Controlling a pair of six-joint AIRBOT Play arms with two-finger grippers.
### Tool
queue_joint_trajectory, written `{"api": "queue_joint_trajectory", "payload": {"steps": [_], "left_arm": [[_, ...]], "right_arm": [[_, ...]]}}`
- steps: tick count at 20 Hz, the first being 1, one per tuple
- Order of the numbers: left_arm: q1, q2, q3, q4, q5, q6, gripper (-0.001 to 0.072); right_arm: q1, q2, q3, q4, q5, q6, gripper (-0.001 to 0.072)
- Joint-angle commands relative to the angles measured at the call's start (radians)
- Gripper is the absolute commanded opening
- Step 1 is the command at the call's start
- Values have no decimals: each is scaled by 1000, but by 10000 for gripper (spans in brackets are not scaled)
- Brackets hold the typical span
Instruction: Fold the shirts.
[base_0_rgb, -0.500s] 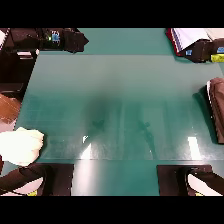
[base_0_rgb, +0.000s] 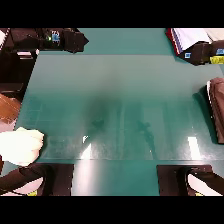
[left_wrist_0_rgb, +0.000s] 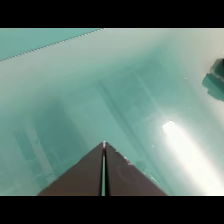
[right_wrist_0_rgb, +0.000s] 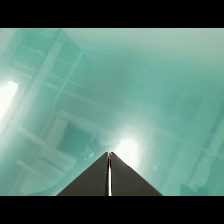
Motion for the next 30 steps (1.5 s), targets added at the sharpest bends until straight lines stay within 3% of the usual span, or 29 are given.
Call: {"api": "queue_joint_trajectory", "payload": {"steps": [1,6,7,10,13,16,18,20,26,30], "left_arm": [[0,0,0,0,0,0,22],[3,3,3,3,72,0,21],[8,9,13,18,38,-1,21],[68,92,22,102,-186,0,21],[170,229,-38,285,-413,-12,21],[253,370,-219,529,-548,-55,22],[299,433,-372,608,-610,-69,39],[339,471,-533,612,-600,-105,615],[391,472,-961,619,-443,-171,601],[391,472,-1086,620,-402,-249,599]], "right_arm": [[1,1,0,1,30,1,17],[1,1,0,1,71,1,17],[1,1,0,0,73,1,17],[1,1,0,0,76,0,17],[1,0,0,0,76,1,17],[1,0,0,0,76,1,17],[1,0,0,0,76,1,17],[1,0,0,0,76,1,17],[1,0,0,0,88,1,17],[1,0,0,0,86,0,17]]}}
